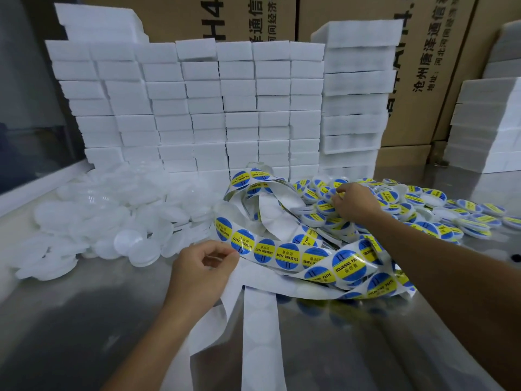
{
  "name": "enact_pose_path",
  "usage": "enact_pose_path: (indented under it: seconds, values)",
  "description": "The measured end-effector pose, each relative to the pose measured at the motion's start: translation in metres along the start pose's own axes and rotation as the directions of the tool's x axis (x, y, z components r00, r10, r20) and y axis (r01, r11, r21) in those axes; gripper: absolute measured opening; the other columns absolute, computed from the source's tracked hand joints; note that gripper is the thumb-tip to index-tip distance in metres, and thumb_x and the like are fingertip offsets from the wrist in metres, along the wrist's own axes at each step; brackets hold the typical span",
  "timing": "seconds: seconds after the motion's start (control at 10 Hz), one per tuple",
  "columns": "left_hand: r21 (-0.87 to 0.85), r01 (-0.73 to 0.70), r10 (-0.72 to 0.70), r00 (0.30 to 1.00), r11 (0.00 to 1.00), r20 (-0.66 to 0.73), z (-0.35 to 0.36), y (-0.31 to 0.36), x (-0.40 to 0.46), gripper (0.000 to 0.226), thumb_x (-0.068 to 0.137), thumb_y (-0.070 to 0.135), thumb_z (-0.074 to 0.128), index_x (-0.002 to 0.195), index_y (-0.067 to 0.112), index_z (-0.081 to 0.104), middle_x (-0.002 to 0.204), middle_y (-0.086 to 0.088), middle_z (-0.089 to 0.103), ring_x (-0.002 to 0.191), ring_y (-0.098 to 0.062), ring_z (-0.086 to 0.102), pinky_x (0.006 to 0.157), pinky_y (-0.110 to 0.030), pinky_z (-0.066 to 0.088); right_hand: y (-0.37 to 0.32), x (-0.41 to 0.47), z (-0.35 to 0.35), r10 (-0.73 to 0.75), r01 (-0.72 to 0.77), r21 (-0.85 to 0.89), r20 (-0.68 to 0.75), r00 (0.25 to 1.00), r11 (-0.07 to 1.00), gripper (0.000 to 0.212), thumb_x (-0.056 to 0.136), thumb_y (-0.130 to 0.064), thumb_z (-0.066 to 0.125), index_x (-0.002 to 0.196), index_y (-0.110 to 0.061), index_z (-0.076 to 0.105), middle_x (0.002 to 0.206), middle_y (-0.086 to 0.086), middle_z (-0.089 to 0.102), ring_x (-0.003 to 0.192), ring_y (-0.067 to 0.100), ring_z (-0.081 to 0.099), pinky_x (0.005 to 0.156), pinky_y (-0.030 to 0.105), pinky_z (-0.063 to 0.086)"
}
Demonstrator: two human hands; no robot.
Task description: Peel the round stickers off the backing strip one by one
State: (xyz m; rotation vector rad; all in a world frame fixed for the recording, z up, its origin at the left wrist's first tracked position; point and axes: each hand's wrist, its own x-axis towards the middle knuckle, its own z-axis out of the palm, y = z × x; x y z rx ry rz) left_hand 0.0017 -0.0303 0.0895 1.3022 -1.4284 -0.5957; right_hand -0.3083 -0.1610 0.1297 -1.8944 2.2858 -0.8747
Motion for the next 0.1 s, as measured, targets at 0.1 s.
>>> enact_pose_path:
  seconds: [0.1]
  values:
    - [0.022,-0.04,0.041,0.999,0.999,-0.017,-0.0008,0.0035,0.0,0.019,0.08,0.015,0.074,0.067,0.029,0.072,0.074,0.019,0.071,0.073,0.001,0.064,0.06,-0.007,0.044,-0.0094,-0.0135,-0.0118,-0.051,0.057,0.104,-0.057,0.997,0.993,0.033,0.094,-0.032,0.06,0.121,-0.013,0.066,0.111,0.009,0.067,0.091,0.027,0.064,0.079,0.038,0.053]
